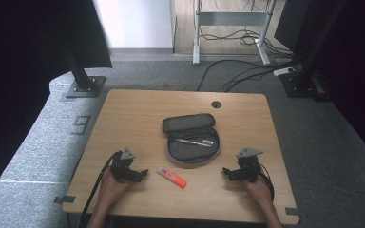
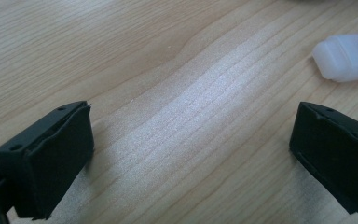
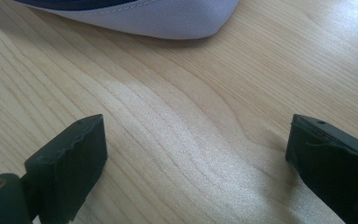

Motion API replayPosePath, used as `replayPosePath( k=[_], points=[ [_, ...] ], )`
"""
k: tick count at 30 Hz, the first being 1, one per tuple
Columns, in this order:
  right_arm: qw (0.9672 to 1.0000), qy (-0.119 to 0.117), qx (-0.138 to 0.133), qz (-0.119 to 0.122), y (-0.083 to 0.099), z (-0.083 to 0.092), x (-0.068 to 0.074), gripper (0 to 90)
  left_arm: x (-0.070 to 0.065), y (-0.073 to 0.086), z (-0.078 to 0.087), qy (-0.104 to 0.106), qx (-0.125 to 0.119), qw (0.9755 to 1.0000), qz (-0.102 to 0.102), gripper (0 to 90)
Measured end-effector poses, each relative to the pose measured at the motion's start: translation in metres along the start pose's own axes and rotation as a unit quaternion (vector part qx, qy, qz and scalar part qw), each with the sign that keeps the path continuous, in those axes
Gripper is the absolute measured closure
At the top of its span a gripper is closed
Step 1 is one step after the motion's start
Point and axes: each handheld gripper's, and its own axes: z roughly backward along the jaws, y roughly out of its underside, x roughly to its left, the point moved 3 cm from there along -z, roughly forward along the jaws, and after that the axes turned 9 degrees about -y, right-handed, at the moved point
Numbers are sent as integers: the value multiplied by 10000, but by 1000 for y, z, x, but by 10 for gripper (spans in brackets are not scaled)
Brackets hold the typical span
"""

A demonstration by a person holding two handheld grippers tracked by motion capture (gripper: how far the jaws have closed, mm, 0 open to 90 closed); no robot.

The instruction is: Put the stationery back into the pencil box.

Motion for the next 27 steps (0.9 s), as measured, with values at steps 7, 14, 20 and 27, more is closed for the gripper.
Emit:
replayPosePath(
  k=[7,14,20,27],
  points=[
    [10000,16,-4,-16,0,0,0,52,-1,0,2,30,108,9999,-43,4],
    [10000,18,-4,-16,0,0,0,52,-8,-6,9,143,37,9994,-324,22],
    [10000,18,-3,-14,0,0,0,52,-12,-22,24,468,-305,9980,-282,58],
    [10000,18,-3,-14,0,0,0,52,-28,-43,32,783,-457,9945,-522,86]
  ],
)
